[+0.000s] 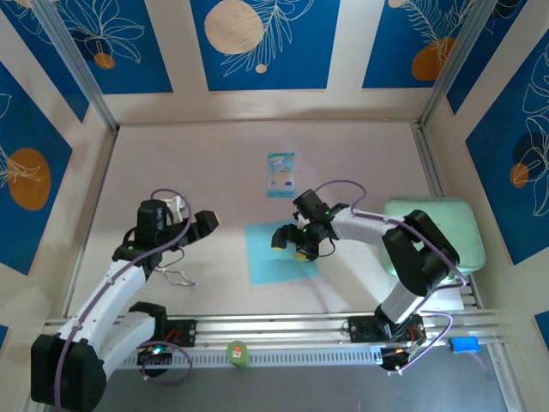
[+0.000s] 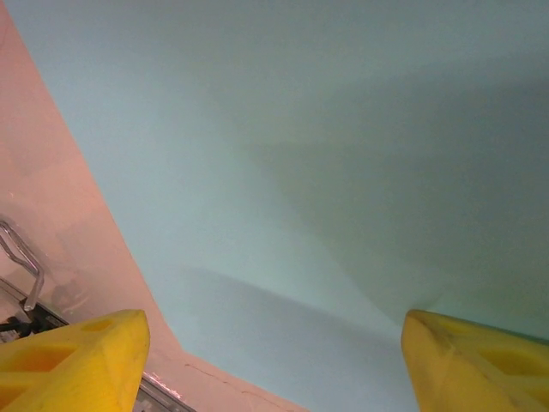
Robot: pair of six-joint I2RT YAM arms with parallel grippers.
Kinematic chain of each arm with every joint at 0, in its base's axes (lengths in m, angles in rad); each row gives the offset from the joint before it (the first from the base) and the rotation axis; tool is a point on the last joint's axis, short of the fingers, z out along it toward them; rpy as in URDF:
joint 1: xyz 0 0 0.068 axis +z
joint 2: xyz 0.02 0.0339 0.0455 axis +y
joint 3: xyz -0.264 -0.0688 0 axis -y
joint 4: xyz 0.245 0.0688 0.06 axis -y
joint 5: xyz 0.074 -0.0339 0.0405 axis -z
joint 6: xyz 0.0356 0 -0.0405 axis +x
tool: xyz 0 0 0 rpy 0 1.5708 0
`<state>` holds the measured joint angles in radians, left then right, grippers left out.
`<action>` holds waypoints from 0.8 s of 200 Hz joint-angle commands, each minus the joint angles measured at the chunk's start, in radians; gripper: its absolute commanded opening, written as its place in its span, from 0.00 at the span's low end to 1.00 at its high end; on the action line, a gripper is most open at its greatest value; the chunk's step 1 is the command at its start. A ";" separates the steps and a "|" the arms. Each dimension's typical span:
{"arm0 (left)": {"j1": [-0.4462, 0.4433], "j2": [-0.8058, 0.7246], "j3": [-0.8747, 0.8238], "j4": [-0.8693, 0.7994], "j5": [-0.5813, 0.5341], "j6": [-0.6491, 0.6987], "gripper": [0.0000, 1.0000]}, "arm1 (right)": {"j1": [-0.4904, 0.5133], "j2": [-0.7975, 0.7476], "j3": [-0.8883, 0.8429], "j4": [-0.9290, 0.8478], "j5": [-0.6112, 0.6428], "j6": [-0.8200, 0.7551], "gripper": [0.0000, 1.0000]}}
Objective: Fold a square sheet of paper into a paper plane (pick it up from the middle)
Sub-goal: Move the square sheet of paper to the bottom-center of the table.
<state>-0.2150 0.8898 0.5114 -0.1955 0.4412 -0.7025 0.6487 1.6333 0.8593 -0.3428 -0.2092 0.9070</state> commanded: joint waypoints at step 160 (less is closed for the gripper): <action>-0.192 0.184 0.074 0.058 -0.075 -0.008 0.85 | -0.008 0.005 -0.103 0.261 -0.026 0.332 0.78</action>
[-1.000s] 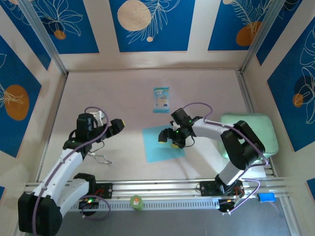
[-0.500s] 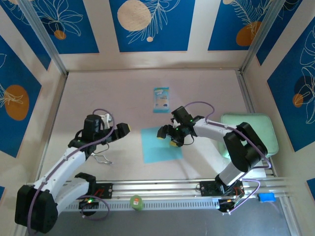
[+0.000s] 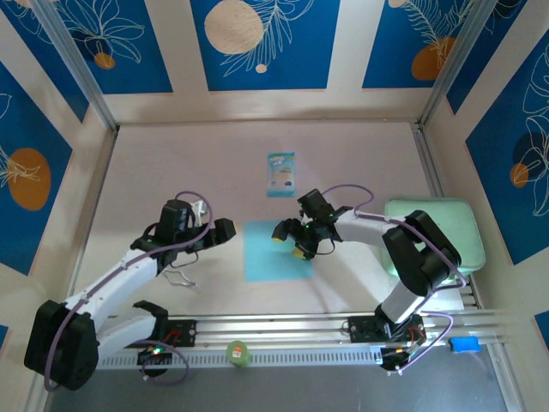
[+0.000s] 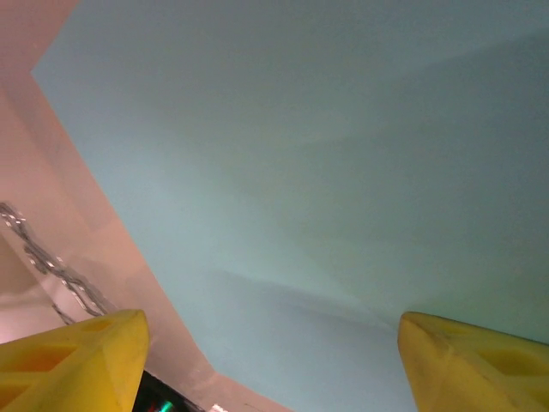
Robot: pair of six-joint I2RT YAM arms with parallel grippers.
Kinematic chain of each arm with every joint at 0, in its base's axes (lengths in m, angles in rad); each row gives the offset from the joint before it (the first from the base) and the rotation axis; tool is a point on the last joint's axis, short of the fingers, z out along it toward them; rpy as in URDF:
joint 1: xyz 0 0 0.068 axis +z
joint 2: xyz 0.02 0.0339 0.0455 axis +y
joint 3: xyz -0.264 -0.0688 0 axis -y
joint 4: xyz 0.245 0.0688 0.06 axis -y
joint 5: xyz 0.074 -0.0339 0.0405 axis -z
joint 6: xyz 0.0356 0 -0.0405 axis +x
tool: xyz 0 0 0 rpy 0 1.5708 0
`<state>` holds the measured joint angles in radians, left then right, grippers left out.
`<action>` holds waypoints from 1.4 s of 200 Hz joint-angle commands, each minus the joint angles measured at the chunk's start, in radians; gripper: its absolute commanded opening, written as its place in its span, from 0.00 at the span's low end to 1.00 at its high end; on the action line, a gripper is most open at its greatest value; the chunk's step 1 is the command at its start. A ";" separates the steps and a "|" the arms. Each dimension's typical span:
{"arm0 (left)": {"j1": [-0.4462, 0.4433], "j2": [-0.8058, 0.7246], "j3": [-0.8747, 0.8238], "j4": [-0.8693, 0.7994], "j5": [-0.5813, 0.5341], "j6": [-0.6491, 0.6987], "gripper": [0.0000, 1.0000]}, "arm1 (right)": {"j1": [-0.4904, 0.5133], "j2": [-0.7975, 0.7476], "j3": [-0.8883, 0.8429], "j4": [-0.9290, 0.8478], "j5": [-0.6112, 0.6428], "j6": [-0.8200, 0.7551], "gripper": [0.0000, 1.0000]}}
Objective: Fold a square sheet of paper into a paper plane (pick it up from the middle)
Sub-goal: Move the square sheet of paper to the bottom-center of the table, then first fold the square sheet of paper in half at the center of the table.
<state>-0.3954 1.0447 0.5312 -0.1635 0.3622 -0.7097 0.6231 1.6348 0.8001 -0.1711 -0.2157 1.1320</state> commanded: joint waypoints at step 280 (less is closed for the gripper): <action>-0.556 0.942 0.917 -0.652 -0.483 -0.214 0.88 | -0.360 -0.630 -0.243 -0.222 0.059 -0.288 0.91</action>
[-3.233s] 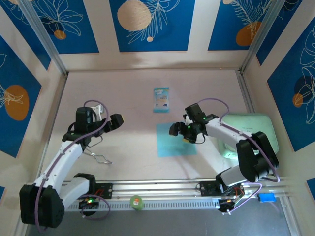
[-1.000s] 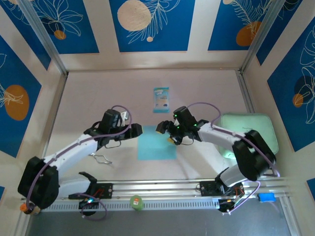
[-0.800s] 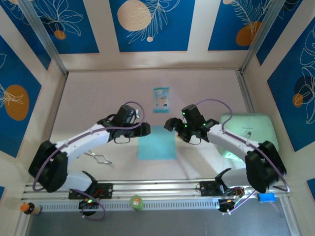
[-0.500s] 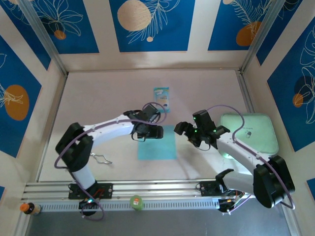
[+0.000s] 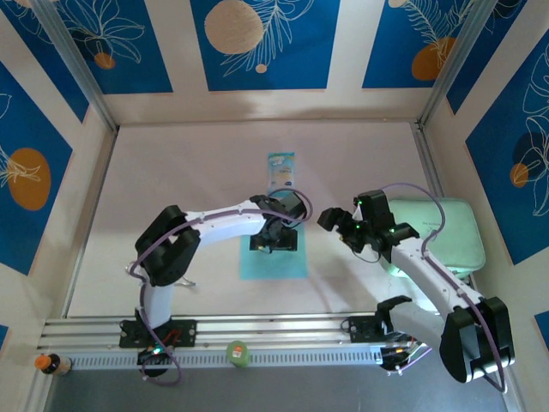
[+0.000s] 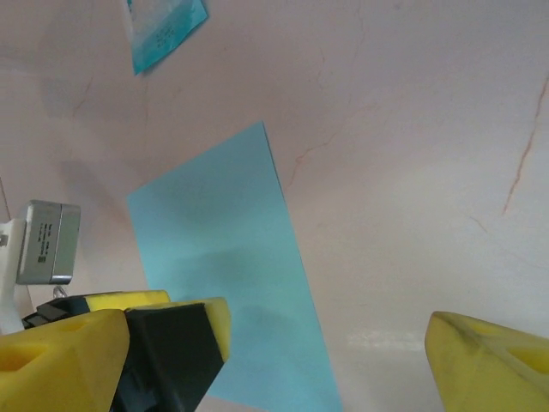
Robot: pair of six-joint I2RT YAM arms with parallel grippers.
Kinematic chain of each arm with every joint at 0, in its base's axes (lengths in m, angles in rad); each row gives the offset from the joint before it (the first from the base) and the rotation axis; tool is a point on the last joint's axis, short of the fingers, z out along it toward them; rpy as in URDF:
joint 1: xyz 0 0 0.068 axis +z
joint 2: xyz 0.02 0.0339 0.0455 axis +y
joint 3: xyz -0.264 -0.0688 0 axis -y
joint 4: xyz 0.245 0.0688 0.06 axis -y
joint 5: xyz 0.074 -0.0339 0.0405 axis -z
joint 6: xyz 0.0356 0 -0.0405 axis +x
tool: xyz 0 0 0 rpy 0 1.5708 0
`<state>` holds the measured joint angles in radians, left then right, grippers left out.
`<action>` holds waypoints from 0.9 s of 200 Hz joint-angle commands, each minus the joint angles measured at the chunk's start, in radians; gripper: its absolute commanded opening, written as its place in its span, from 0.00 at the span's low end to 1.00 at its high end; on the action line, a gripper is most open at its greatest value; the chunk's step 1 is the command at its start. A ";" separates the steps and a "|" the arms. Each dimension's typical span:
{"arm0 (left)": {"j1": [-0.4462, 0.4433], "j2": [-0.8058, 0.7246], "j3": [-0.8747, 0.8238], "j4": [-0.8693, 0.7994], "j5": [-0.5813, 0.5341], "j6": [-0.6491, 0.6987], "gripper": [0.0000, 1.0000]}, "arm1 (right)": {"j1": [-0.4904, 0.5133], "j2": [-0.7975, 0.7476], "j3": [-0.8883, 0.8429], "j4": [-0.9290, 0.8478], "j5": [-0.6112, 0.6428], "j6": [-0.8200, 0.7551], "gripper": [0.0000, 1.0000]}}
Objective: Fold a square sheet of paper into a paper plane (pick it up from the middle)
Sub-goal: First fold the square sheet of paper in half at the center of the table.
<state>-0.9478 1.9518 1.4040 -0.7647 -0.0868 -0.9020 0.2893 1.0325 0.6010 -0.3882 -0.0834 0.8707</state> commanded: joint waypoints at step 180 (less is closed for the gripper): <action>0.025 0.137 -0.022 0.015 0.027 -0.016 0.86 | -0.004 0.097 0.002 0.038 -0.133 -0.070 0.93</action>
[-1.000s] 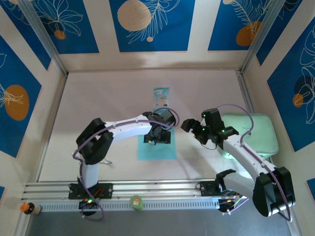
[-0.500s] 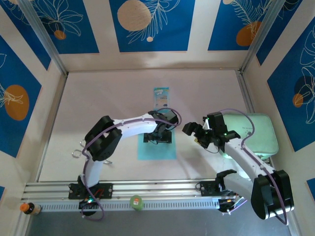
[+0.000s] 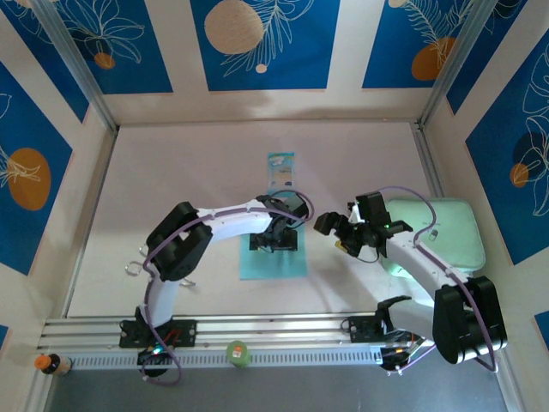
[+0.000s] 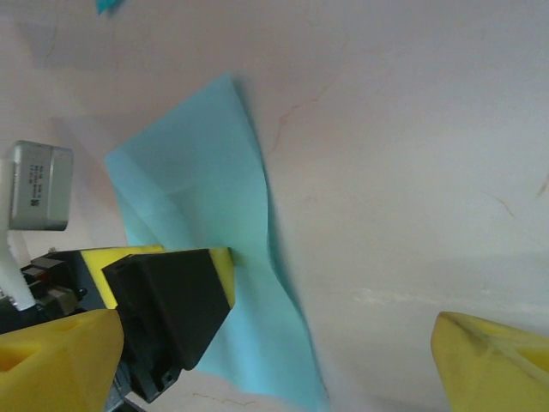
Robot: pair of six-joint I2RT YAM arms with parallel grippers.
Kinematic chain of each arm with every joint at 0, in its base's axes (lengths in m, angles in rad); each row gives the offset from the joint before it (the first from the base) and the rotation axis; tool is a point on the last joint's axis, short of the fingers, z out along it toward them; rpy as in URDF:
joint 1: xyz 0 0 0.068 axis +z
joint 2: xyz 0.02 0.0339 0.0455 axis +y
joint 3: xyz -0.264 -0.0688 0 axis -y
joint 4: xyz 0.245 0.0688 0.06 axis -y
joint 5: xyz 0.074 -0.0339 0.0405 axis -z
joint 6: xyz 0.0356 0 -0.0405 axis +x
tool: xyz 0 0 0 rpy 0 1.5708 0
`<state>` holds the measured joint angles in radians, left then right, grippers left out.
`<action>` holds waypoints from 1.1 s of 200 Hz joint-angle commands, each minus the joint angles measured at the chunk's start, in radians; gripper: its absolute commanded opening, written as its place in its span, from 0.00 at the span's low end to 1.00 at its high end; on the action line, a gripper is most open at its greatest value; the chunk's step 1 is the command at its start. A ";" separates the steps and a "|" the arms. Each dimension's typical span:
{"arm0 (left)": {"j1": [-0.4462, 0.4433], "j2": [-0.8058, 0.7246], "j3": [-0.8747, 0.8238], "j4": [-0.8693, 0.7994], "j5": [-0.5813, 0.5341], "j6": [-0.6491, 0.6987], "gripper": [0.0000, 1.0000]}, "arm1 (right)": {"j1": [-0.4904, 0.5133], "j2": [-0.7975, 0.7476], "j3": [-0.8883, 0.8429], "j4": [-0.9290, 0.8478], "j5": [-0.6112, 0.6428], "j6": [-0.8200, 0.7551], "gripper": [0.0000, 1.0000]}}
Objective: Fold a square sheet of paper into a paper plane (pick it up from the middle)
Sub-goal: First fold the square sheet of paper in half at the center of the table.
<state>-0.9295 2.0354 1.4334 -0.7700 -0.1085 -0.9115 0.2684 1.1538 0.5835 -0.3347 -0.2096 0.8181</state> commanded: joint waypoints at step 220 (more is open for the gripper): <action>0.027 -0.379 -0.356 0.483 0.011 0.082 0.46 | -0.019 -0.375 -0.162 0.298 0.055 0.051 0.79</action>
<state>-0.9207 1.7176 1.1267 -0.4179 -0.1162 -0.8539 0.3054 0.8436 0.5285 -0.2348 -0.0048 0.8730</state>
